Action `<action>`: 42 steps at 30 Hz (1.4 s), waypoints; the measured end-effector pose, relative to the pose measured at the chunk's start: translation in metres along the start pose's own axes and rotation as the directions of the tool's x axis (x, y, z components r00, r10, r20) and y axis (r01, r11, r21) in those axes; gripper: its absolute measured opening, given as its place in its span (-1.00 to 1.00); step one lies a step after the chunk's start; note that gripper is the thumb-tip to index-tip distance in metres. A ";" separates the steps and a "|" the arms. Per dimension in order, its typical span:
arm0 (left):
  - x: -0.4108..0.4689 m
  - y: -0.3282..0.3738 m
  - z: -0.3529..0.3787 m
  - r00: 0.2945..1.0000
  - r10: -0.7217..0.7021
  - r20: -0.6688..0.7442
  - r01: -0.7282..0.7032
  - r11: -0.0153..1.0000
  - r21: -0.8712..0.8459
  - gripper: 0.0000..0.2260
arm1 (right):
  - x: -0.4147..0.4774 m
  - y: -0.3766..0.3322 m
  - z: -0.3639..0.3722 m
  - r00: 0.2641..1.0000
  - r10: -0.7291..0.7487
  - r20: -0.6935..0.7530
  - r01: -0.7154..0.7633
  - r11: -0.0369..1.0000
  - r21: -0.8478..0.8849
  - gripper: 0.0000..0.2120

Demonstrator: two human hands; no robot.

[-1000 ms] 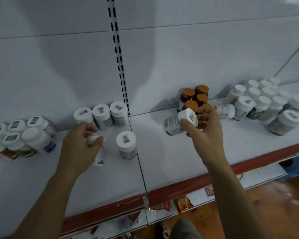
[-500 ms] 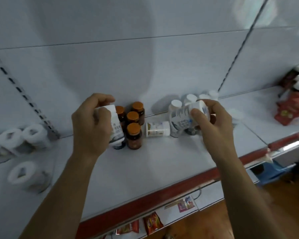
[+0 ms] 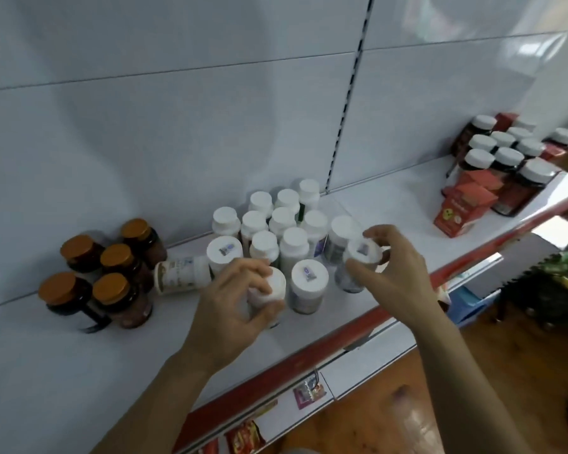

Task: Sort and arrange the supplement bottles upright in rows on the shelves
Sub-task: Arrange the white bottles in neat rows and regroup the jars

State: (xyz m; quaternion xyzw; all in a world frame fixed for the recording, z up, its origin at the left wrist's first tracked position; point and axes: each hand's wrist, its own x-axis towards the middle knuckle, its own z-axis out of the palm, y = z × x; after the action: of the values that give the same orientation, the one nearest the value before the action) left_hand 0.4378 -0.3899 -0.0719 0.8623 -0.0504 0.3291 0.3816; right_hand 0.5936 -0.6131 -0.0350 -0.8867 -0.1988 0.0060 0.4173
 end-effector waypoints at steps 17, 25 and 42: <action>0.062 -0.025 -0.043 0.960 -0.186 0.212 0.064 0.875 0.479 -0.69 | 0.079 -0.065 0.035 0.915 -0.057 0.399 0.262 0.837 -0.481 -0.63; 0.072 -0.025 -0.016 0.962 -0.237 0.137 0.124 0.824 0.553 -0.67 | 0.064 -0.061 0.024 0.943 -0.329 0.047 0.331 0.919 -0.213 -0.68; -0.105 0.050 -0.275 0.674 -0.339 -0.656 0.243 0.941 -0.238 -0.81 | -0.043 -0.264 0.153 0.915 -0.400 -0.046 0.376 0.807 0.456 -0.86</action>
State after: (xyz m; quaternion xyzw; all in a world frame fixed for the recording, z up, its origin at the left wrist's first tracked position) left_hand 0.1932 -0.2521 0.0310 0.6481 0.2114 0.5558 0.4758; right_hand 0.4356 -0.3642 0.0545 -0.7039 -0.3795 -0.0098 0.6003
